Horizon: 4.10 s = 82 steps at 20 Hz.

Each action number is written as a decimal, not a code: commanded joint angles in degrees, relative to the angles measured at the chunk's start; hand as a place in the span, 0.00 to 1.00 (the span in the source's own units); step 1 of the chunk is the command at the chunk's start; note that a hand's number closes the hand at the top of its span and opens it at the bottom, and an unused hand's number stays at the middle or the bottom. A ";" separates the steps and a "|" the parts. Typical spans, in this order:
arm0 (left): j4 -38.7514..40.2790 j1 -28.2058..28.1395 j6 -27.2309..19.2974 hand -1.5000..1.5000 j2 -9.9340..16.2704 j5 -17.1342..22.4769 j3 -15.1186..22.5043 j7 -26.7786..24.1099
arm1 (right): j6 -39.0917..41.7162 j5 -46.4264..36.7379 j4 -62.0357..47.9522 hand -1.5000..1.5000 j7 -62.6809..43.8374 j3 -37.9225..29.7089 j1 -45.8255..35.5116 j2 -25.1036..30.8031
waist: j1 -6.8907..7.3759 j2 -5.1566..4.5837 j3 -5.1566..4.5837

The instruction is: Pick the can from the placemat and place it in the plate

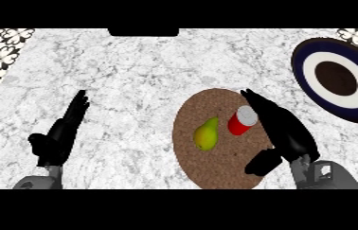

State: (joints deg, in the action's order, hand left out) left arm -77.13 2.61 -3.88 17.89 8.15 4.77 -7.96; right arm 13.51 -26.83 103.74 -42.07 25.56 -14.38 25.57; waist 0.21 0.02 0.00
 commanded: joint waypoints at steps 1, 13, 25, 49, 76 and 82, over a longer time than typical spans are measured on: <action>-0.90 0.00 2.54 0.50 0.77 -0.34 -2.66 0.38 | 2.41 -3.93 -2.45 0.00 2.03 -0.38 1.18 -3.33 | -0.09 0.00 0.00; -3.35 0.08 2.79 0.50 -2.70 -4.40 -4.09 3.10 | 4.85 -13.41 -15.01 0.00 7.48 -5.94 -1.86 -9.32 | -0.03 0.01 0.01; -2.21 -0.44 4.97 0.50 -3.99 -4.63 -5.74 1.98 | 3.86 -15.33 -25.94 1.00 19.95 -6.85 -6.21 -13.70 | 0.28 -0.04 0.02; -0.98 -2.69 5.87 0.50 -3.90 -4.18 -7.90 0.42 | -14.17 11.36 -50.67 1.00 77.79 -64.71 21.27 22.15 | -2.54 0.03 0.39; 0.99 1.08 8.15 0.50 -5.13 -6.62 -8.02 0.31 | -12.77 7.67 -73.97 1.00 78.29 -54.54 -14.88 28.85 | 0.95 -0.18 0.05; 2.94 2.72 8.31 0.50 -3.87 -6.93 -9.98 -0.60 | -15.82 5.07 -76.26 1.00 75.14 -50.65 -21.44 24.27 | 1.12 -0.36 0.07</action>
State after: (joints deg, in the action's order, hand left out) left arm -75.12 4.47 3.19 12.42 0.60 -3.56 -8.41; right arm -1.15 -19.77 31.57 34.50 -27.27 -30.40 50.68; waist 0.94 -0.17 0.02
